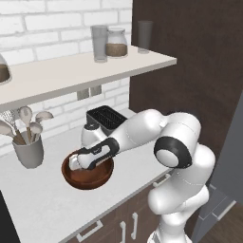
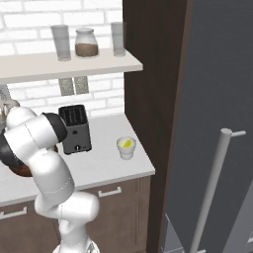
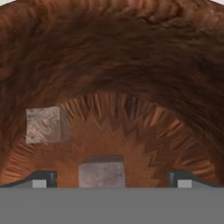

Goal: Grab a lemon wedge from the fridge and one ice cube from the ice bowl, and put them in the glass of lemonade.

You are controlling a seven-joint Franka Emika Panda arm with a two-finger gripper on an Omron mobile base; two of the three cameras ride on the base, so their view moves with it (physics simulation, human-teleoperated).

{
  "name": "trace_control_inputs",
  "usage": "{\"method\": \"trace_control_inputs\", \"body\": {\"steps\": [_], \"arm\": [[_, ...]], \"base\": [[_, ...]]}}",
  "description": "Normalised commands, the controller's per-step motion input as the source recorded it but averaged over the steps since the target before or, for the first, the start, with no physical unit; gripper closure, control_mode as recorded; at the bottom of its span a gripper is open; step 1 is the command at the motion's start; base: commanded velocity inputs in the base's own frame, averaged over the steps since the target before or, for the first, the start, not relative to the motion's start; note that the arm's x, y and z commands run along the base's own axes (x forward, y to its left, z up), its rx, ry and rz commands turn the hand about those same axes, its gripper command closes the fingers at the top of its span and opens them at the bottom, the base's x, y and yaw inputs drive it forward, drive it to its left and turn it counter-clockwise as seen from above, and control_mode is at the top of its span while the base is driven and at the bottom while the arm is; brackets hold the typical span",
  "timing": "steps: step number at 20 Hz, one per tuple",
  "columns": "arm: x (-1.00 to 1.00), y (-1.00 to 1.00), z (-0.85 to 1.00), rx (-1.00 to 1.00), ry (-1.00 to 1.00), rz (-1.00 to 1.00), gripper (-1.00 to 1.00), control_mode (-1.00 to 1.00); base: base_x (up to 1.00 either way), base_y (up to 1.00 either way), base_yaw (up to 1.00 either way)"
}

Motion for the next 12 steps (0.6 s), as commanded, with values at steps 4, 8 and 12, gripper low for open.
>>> {"method": "trace_control_inputs", "body": {"steps": [4, 8, 12], "arm": [[-0.03, 0.00, -0.02, 0.00, 0.00, 0.00, -1.00, -1.00], [-0.18, 0.00, -0.06, 0.00, 0.00, 0.00, -1.00, -1.00], [0.00, 0.00, 0.00, 0.00, 0.00, 0.00, -1.00, -1.00]], "base": [[0.00, 0.00, 0.00], [0.00, 0.00, 0.00], [0.00, 0.00, 0.00]]}}
